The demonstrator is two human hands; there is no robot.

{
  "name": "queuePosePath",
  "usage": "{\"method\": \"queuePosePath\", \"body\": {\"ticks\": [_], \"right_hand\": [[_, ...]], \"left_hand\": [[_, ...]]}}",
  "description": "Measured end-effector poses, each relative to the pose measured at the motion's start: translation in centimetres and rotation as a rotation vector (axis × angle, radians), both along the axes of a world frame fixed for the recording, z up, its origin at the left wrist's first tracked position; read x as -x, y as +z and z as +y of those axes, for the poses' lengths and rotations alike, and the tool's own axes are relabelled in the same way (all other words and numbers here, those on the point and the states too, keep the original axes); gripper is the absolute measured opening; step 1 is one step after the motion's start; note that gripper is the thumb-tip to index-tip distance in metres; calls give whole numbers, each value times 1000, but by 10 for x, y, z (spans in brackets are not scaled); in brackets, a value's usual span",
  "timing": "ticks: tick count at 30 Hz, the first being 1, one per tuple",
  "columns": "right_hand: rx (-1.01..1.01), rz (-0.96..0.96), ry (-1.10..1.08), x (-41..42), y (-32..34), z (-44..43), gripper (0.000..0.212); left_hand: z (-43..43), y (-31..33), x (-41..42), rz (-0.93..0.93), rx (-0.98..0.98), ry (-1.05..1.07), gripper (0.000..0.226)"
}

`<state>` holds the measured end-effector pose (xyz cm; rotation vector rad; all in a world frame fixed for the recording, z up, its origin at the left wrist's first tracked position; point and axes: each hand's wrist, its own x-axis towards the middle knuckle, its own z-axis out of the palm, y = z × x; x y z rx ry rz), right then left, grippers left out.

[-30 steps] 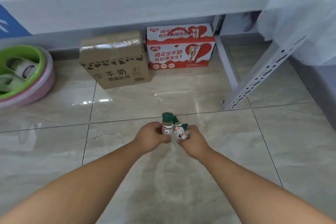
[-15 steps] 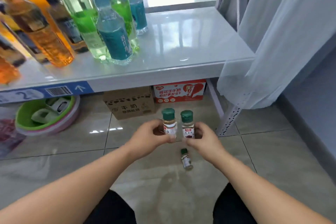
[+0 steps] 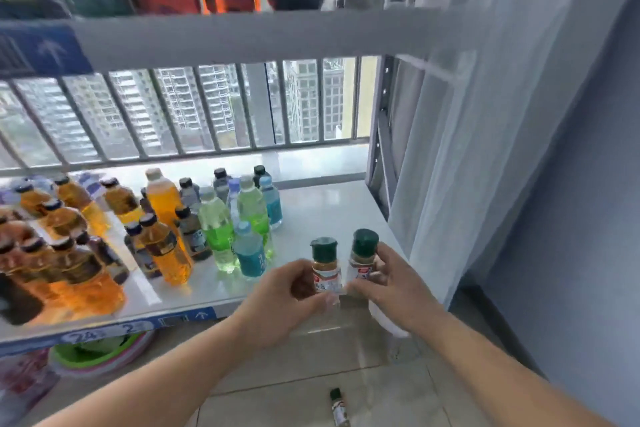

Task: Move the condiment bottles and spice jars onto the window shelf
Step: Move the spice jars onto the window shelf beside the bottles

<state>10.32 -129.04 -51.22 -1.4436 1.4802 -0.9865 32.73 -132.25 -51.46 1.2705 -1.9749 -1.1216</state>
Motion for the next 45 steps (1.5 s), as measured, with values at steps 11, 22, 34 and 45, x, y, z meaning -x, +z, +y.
{"method": "queuePosePath", "body": {"ticks": [11, 22, 34, 45], "right_hand": [[160, -15, -12, -4, 290, 9, 23], [271, 12, -128, -15, 415, 10, 24], [298, -47, -236, 22, 419, -18, 33], [217, -39, -193, 79, 399, -128, 26]], "left_hand": [[10, 304, 1, 17, 158, -41, 20], [4, 442, -8, -14, 268, -52, 39], [-24, 491, 25, -132, 345, -72, 63], [-103, 517, 90, -208, 357, 31, 44]]}}
